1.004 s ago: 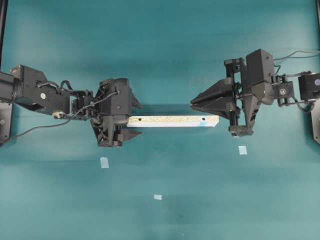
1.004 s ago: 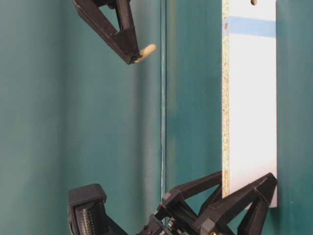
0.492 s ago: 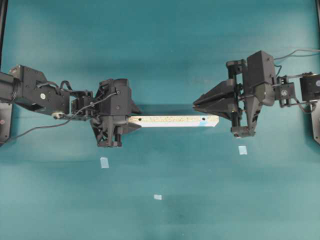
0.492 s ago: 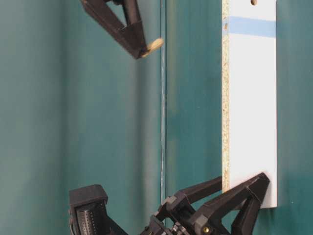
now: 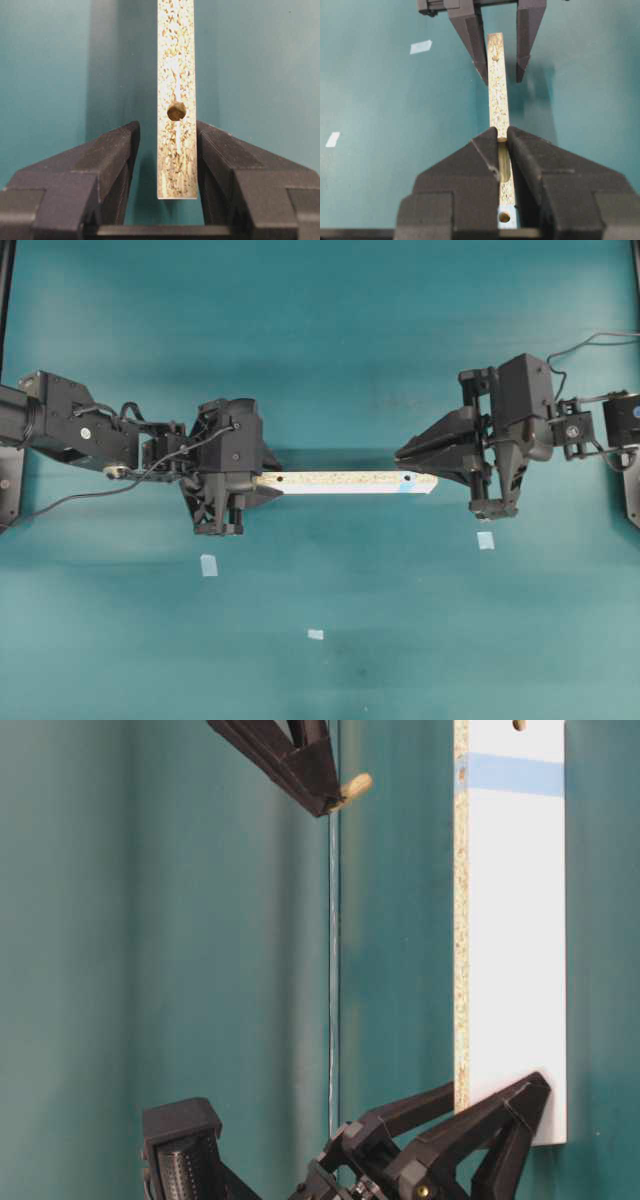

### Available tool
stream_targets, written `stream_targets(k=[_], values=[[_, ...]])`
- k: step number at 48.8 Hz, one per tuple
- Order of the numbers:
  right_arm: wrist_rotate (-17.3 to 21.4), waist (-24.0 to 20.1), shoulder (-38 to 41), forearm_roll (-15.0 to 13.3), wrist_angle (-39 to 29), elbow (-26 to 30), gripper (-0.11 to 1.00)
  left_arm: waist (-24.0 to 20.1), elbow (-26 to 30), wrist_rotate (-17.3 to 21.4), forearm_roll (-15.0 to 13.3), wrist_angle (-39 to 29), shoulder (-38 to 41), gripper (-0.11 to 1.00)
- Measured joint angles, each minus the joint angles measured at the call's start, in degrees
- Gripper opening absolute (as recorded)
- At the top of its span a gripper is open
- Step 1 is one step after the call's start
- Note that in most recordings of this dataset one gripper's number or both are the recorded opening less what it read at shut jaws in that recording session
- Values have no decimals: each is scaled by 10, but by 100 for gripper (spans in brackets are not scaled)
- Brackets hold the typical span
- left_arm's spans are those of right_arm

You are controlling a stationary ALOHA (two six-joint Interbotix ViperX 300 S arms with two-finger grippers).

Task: Insert the rod into the hole on the wooden board.
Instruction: 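Align the held peg with the hole near the board's right end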

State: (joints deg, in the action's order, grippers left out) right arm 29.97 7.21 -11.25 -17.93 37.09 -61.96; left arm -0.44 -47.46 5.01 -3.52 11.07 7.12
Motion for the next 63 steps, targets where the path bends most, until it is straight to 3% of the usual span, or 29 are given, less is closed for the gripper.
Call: stream_targets(k=[16,34,52,63], values=[[-1,-1,13,0,15,-1,10,2,-2,0,0,-2,0,40],[-17,0,26,0,43,-15,10,3,-4,0,0,-4,0,38],[-58,0,27,40,76,-40,10,4,-5,1,0,-4,0,32],[-59,-1,62,45,124,-40,10,4,-4,0,0,-4,0,32]])
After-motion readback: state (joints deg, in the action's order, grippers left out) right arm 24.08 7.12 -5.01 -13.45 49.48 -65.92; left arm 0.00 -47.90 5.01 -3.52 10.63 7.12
